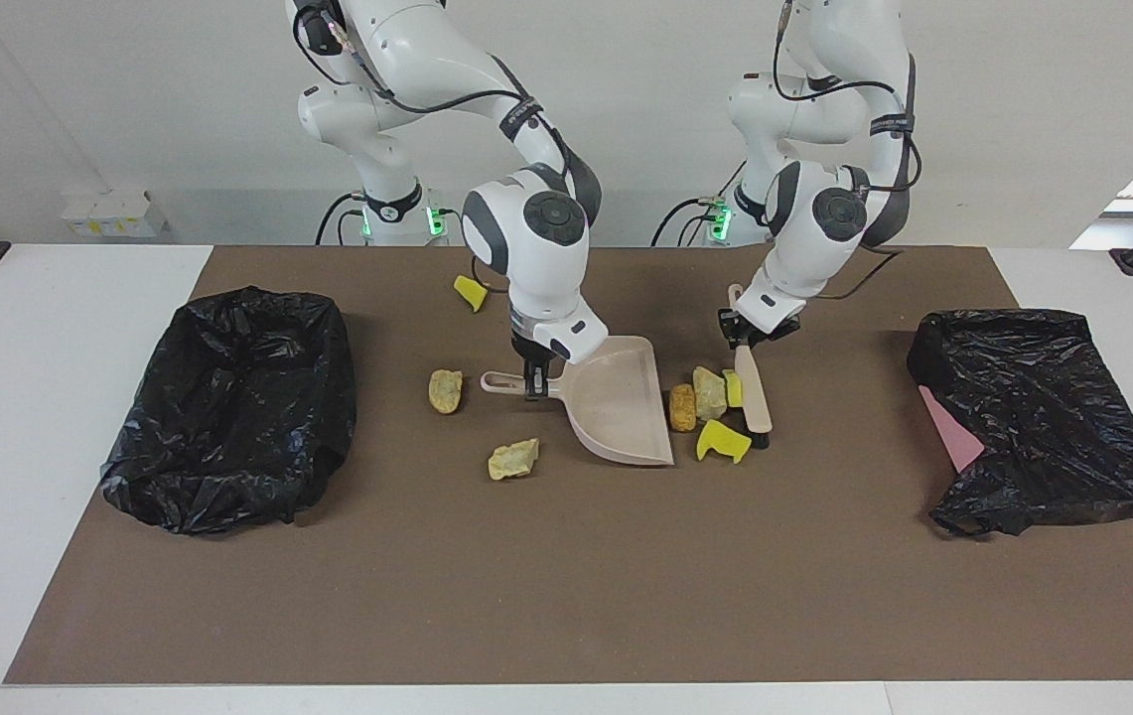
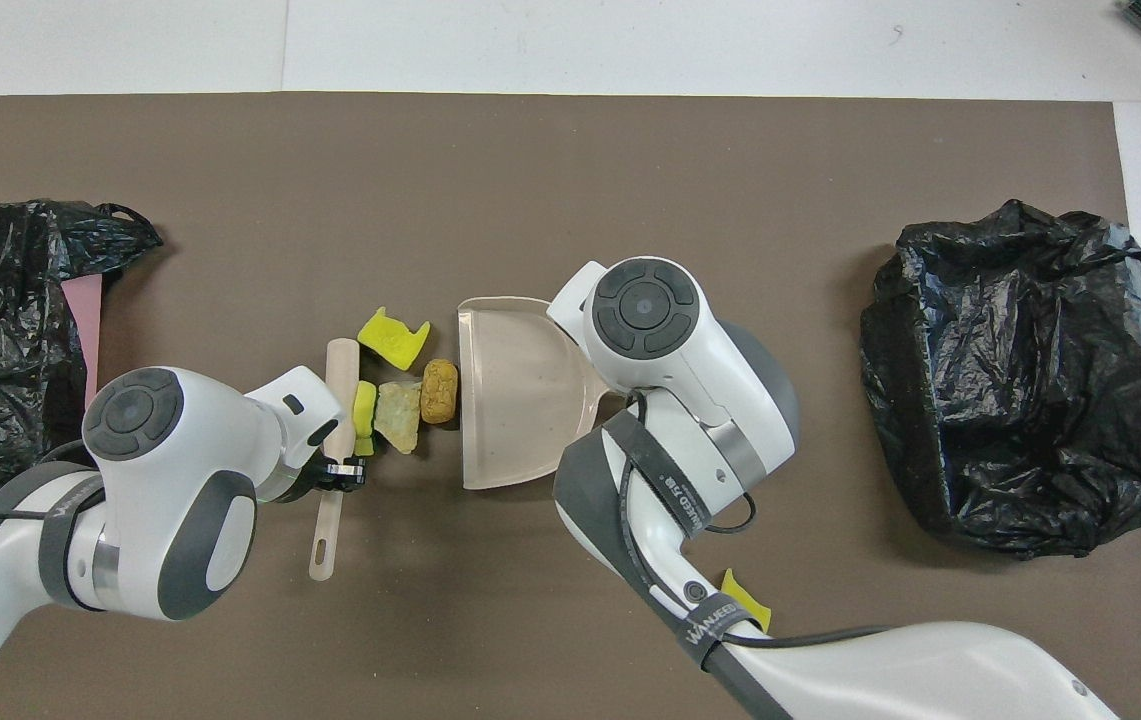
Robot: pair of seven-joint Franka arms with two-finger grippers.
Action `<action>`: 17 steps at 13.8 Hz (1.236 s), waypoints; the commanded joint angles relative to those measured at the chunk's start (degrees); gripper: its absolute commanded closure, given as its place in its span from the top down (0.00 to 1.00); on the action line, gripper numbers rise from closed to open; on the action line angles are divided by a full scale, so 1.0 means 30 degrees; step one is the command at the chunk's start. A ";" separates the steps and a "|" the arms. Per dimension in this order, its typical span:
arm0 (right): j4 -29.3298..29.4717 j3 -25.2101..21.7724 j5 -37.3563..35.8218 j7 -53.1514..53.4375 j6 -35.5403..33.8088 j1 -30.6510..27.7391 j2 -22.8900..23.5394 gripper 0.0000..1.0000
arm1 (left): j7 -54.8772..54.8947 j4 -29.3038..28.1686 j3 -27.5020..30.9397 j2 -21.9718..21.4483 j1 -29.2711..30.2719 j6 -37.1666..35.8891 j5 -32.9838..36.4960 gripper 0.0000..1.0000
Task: Sweep and dump trash in bin
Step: 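Sweep the trash pieces into the dustpan with the left gripper's brush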
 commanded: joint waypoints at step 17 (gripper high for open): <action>-0.1132 0.0146 -0.0188 0.0122 0.0137 -0.0126 -0.0908 0.00 | -0.1550 0.2909 0.0391 0.0088 -0.2407 -0.2168 -0.3317 0.00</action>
